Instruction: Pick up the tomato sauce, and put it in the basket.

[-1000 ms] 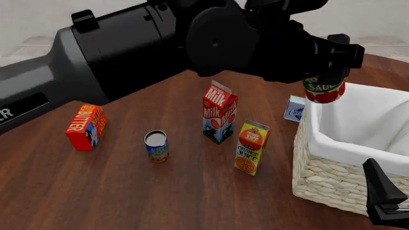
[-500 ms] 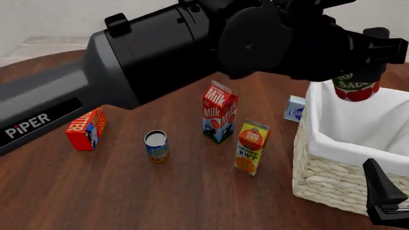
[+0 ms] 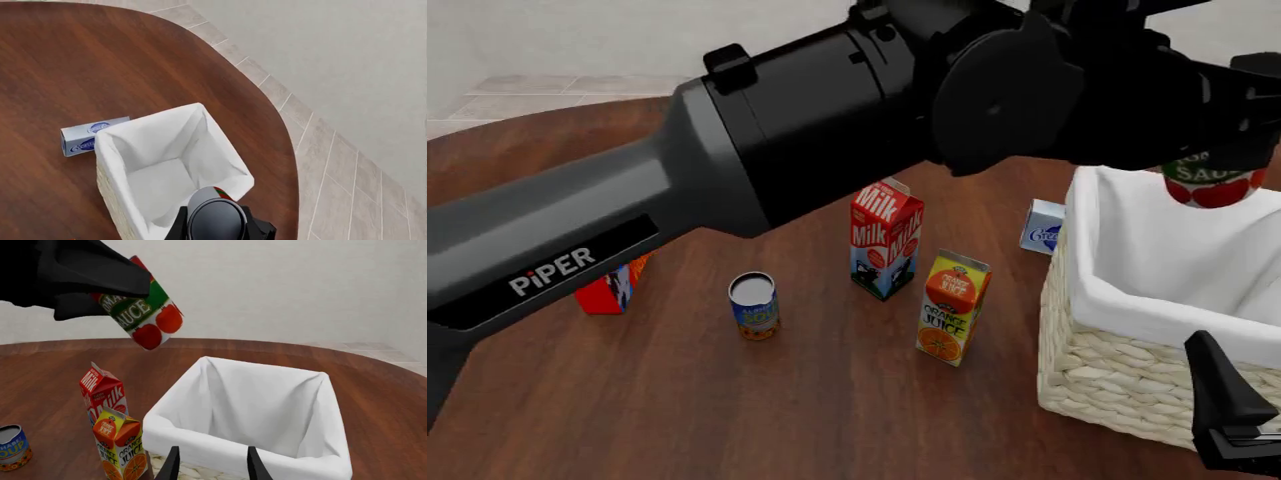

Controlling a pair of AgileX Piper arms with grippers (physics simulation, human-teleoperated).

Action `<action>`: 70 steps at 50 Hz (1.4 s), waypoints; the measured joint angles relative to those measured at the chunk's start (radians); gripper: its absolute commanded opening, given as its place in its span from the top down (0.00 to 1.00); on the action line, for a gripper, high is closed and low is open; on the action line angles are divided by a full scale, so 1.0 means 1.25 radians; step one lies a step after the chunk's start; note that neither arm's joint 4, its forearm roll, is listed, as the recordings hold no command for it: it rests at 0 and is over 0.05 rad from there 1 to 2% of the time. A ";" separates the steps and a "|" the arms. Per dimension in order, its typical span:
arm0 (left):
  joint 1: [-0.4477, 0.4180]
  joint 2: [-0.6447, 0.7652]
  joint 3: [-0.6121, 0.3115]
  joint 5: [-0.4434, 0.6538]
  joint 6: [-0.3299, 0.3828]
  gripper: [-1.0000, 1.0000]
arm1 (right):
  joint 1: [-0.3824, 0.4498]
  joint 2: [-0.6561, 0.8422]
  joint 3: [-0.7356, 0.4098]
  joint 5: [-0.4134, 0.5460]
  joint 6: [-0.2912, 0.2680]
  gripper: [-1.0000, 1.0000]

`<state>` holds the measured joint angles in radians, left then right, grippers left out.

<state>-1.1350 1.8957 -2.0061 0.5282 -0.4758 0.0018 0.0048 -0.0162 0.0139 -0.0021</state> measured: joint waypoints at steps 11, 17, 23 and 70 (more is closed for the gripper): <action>0.012 0.008 -0.010 -0.015 0.003 1.00 | 0.000 0.000 0.000 0.000 0.000 0.00; 0.017 0.015 -0.006 -0.028 0.004 1.00 | 0.000 0.000 0.000 0.000 0.000 0.00; 0.018 0.025 -0.002 -0.040 0.003 1.00 | 0.000 0.000 0.000 0.000 0.000 0.00; -0.017 0.118 0.002 -0.131 -0.023 1.00 | 0.000 0.000 0.000 0.000 0.000 0.00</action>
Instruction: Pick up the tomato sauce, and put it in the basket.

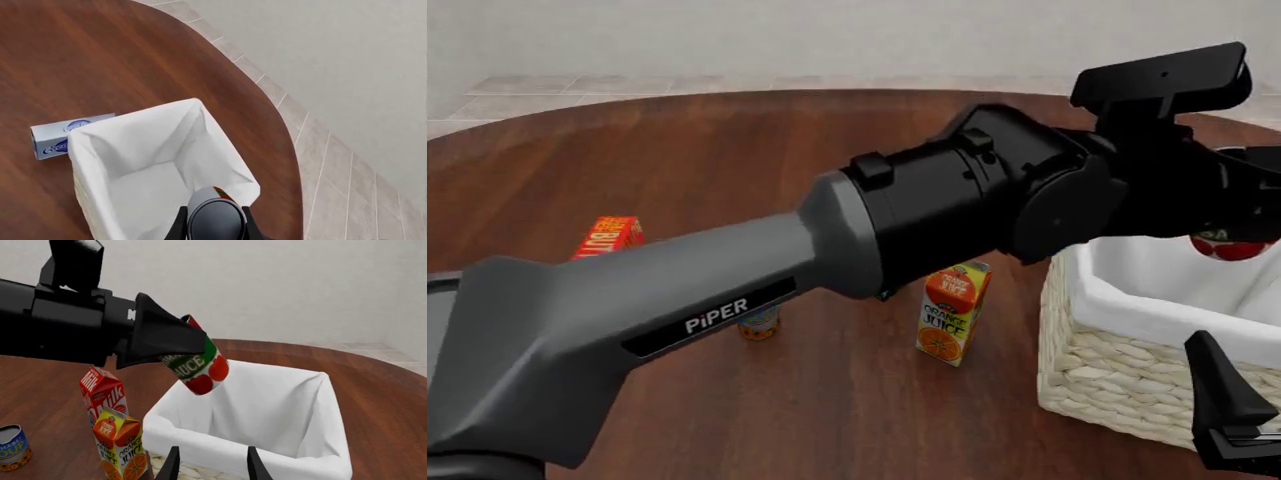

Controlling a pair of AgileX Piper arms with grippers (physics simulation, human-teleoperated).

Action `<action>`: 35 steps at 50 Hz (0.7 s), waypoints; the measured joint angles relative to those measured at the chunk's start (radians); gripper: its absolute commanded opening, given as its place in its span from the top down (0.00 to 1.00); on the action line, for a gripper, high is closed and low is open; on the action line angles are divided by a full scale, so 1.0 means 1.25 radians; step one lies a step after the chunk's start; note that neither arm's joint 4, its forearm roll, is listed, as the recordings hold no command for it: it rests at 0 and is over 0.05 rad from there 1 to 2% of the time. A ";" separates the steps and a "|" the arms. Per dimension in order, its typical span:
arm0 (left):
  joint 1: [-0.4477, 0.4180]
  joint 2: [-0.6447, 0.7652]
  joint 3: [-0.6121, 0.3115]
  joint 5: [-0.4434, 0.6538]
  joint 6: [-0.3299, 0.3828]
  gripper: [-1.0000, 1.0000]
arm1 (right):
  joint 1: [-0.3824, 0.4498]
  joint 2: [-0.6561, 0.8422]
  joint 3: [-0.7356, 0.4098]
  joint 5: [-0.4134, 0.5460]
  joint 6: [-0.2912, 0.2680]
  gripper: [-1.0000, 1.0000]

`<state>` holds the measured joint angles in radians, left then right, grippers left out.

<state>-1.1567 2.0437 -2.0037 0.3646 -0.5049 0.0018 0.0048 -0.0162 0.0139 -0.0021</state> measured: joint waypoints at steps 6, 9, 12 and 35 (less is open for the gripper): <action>-0.004 0.009 0.000 -0.011 -0.004 1.00 | 0.000 0.000 0.000 0.000 0.000 0.00; -0.007 0.014 -0.001 -0.015 -0.006 1.00 | 0.000 0.000 0.000 0.000 0.000 0.00; -0.009 0.018 -0.001 -0.020 -0.007 1.00 | 0.000 0.000 0.000 0.000 0.000 0.00; -0.021 0.049 -0.013 -0.038 -0.012 1.00 | 0.000 0.000 0.000 0.000 0.000 0.00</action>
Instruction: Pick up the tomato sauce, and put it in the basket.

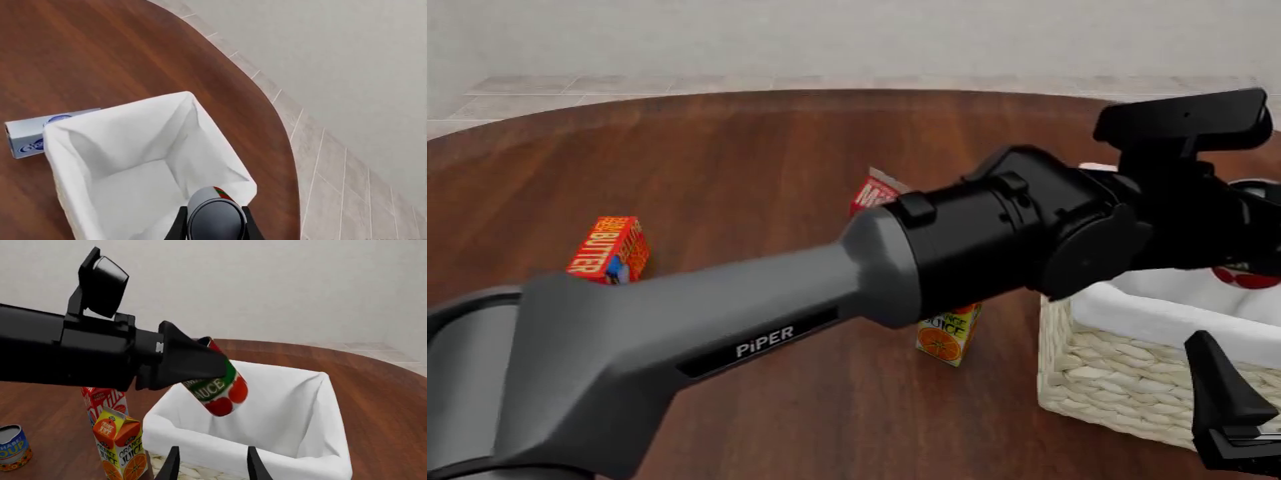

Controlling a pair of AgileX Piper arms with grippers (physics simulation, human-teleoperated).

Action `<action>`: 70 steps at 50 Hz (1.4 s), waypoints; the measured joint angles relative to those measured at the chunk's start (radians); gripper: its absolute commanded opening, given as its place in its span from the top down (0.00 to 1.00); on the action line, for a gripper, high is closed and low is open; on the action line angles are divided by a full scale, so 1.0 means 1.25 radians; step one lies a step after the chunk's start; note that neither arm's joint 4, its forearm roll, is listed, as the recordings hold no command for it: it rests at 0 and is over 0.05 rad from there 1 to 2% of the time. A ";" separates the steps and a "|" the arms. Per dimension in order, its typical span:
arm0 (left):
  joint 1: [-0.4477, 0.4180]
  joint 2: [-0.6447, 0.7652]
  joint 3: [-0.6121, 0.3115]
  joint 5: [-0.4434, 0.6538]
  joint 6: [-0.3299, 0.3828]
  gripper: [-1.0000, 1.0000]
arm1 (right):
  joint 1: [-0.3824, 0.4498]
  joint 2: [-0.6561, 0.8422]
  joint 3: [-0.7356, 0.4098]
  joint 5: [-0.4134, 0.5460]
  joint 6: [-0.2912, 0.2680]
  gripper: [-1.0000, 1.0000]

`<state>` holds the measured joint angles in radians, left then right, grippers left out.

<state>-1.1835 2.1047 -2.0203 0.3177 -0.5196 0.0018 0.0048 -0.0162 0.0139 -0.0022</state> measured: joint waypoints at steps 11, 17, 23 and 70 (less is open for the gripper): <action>-0.003 0.012 -0.003 -0.006 0.000 1.00 | 0.000 0.000 0.000 0.000 0.000 0.00; -0.004 0.018 -0.009 -0.006 0.001 1.00 | 0.000 0.000 0.000 0.000 0.000 0.00; -0.005 0.025 -0.011 -0.008 0.002 1.00 | 0.000 0.000 0.000 0.000 0.000 0.00; 0.004 0.047 0.000 -0.021 0.003 1.00 | 0.000 0.000 0.000 0.000 0.000 0.00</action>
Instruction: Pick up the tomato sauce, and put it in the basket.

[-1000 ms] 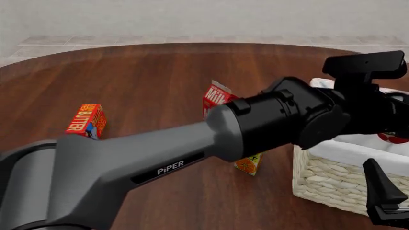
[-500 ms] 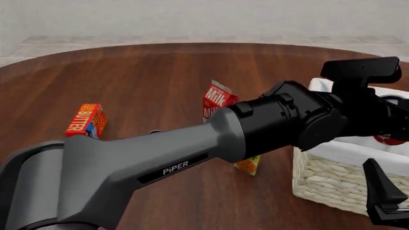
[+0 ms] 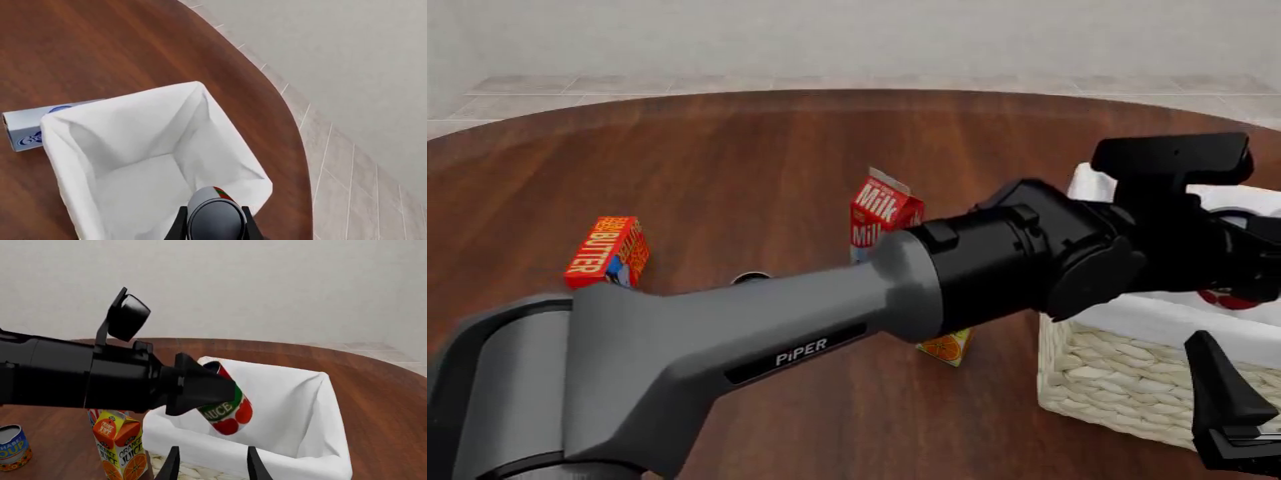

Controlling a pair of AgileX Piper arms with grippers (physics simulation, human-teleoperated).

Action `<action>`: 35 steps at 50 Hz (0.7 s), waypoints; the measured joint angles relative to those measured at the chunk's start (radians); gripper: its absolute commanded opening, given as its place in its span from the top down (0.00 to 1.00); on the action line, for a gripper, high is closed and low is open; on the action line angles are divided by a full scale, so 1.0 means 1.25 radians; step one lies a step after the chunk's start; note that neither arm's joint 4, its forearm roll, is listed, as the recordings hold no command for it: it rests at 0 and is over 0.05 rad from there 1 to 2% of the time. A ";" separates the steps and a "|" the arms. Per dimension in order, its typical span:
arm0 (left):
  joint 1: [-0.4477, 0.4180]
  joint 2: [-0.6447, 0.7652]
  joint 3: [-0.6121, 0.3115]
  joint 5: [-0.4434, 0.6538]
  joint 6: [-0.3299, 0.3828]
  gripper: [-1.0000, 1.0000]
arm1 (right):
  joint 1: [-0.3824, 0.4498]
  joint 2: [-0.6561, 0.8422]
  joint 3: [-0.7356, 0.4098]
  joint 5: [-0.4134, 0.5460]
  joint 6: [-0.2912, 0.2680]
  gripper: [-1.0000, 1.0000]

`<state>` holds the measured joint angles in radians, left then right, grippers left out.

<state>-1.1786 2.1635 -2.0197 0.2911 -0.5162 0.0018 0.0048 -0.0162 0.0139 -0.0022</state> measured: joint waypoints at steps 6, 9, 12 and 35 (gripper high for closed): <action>0.001 0.001 0.005 -0.003 -0.001 1.00 | 0.000 0.000 0.000 0.000 0.000 0.00; 0.002 0.002 0.006 -0.004 -0.001 1.00 | 0.000 0.000 0.000 0.000 0.000 0.00; 0.002 0.002 0.007 -0.004 -0.001 1.00 | 0.000 0.000 0.000 0.000 0.000 0.00; 0.008 0.005 0.004 -0.001 0.016 0.00 | 0.000 0.000 0.000 0.000 0.000 0.00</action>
<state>-1.1686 2.1697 -2.0149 0.2899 -0.4957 0.0018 0.0048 -0.0162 0.0139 -0.0021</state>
